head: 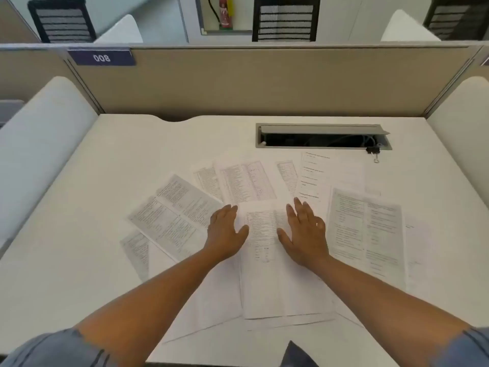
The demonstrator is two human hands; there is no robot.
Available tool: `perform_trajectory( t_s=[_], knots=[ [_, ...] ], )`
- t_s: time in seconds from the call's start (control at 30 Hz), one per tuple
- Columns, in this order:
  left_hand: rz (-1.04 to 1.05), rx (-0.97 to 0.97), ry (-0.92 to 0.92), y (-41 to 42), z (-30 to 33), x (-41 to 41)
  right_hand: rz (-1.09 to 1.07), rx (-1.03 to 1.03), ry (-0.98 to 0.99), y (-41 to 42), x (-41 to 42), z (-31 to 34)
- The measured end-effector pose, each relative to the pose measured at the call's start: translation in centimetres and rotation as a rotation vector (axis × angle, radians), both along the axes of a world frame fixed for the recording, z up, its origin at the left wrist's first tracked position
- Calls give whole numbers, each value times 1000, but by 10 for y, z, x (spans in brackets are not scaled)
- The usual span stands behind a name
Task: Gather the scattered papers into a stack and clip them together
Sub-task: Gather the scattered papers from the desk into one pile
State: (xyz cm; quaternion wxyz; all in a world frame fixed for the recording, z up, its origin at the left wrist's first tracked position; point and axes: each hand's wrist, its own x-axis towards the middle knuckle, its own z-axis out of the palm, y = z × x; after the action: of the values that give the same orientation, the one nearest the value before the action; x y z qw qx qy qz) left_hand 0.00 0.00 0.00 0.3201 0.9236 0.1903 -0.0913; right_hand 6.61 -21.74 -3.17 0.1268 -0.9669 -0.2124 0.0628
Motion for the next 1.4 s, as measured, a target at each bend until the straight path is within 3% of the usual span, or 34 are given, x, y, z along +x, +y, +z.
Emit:
perform_trajectory(
  t_s=[0.13,0.5,0.73,0.87,1.03,1.2,1.3,1.4],
  knots=[
    [162,-207,-6,-10,0,-12,-58,13,166,-8,-2,-8],
    [333,-380,41,-36,-1,-30,-183,105,280,-13,2,-15],
    [549,-730,47,-39,0,-24,-176,131,336,-16,2,-12],
    [499,-647,-15,-42,-4,-28,-199,197,376,-18,2,-8],
    [450,-611,-170,-33,16,-27,-352,499,350,-17,-3,4],
    [582,-716,-240,-18,24,-22,-552,864,690,-11,8,18],
    [620,-718,-206,-10,20,-22,-557,909,790,-9,14,21],
    [628,-567,-175,-1,7,-26,-562,865,712,-11,17,21]
  ],
)
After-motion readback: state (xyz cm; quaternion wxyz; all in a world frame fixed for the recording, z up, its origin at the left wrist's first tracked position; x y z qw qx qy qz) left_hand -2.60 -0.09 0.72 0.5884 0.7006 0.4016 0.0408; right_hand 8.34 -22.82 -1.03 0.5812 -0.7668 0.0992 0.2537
